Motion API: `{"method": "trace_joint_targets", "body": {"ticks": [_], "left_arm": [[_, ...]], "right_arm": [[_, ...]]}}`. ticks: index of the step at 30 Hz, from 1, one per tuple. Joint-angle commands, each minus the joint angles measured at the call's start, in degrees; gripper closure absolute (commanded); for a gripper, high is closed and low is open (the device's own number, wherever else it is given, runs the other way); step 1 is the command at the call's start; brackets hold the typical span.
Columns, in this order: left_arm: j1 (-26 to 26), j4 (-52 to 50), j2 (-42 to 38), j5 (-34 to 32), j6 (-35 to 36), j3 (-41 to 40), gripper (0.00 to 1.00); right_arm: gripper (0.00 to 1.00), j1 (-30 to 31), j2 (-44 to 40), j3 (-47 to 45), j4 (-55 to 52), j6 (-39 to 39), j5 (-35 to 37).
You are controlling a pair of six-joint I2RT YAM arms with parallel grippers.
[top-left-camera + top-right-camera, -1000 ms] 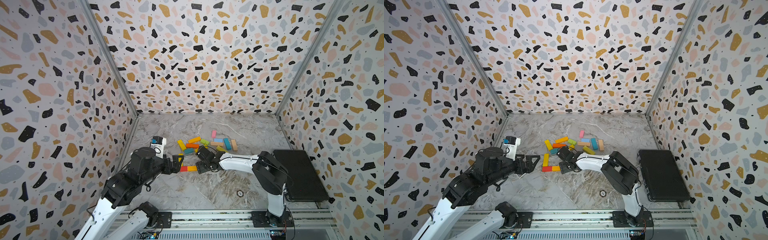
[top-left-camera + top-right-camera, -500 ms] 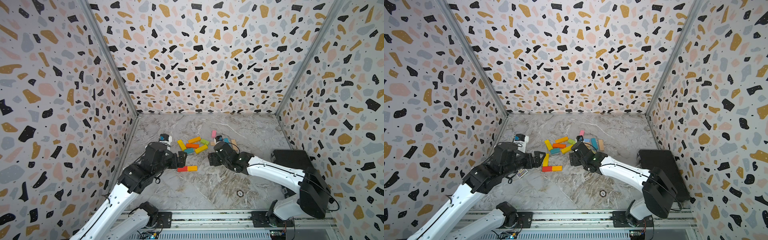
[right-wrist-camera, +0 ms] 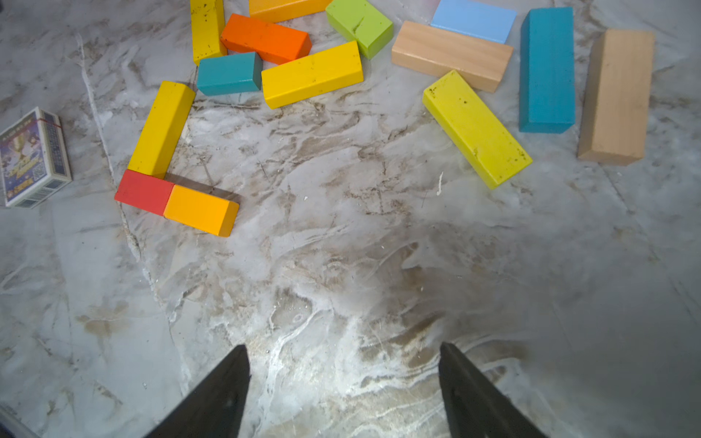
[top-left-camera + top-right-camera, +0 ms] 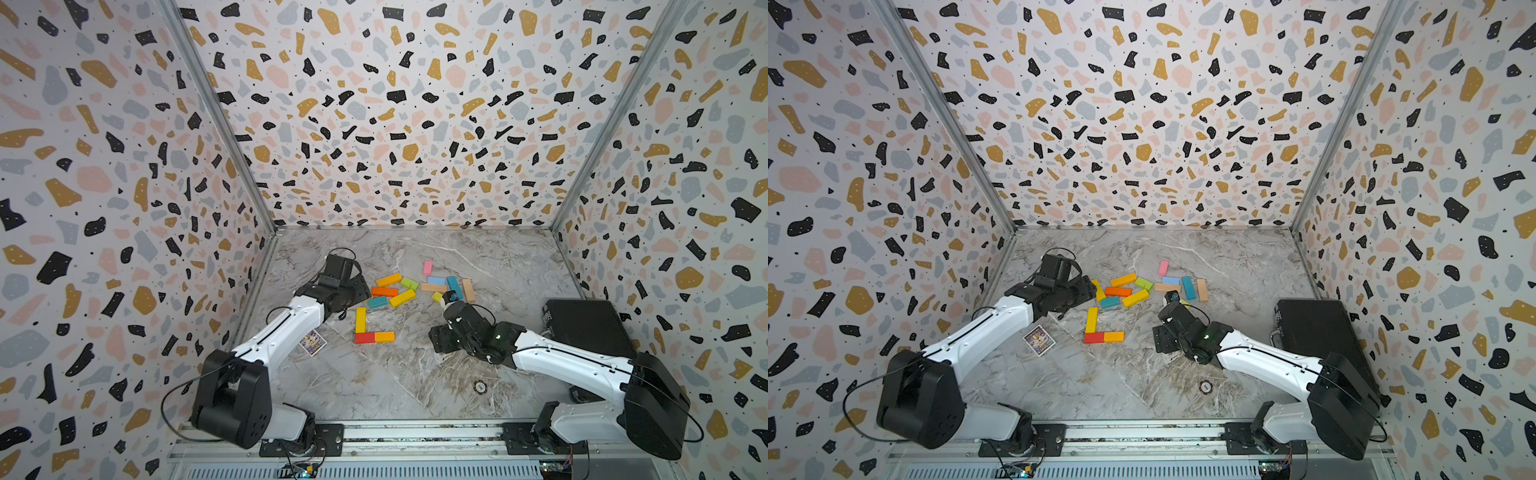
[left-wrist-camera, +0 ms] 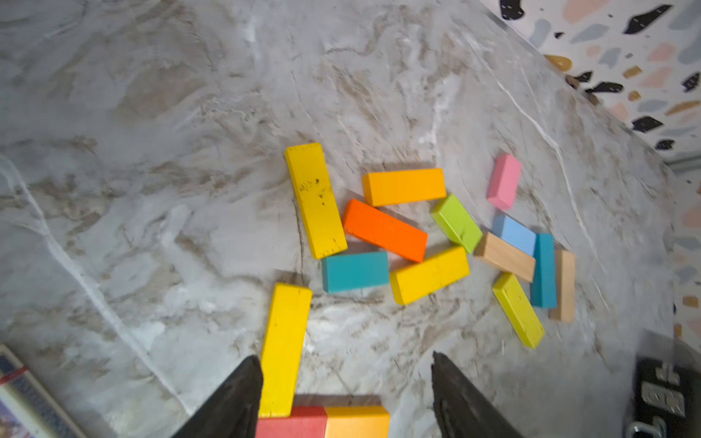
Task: Assemble the letter h with building blocks
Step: Assemble the building block at the center of the board, then pick up the building block from the center of the board.
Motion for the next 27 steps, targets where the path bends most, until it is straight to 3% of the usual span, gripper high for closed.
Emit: {"method": "trace_joint_targets", "body": {"ticks": [1,8,17,23,27], "left_arm": [[0.9,3.51,6.76,-3.43,0.82,6.23,0.34],[2.56,3.6,20.16,-2.36,2.0,13.99,0.27],[2.4,-1.24,29.97,-4.41,3.28,22.18,0.32],[1.87,-7.59,34.02,-9.31,3.62,26.56,0.41],[1.44,-7.9,35.54,-9.25,3.74,27.19,0.42]], "right_arm": [[0.2,-0.28,-2.28,-0.85,1.19,-0.01,-1.7],[0.2,-0.5,-3.69,-2.43,2.42,0.17,-2.73],[0.2,-0.67,-3.97,-3.39,2.47,0.22,-2.57],[0.2,-0.88,-4.33,-3.72,2.46,-0.06,-2.21],[0.2,-1.12,-4.11,-3.82,2.48,-0.31,-2.38]]}}
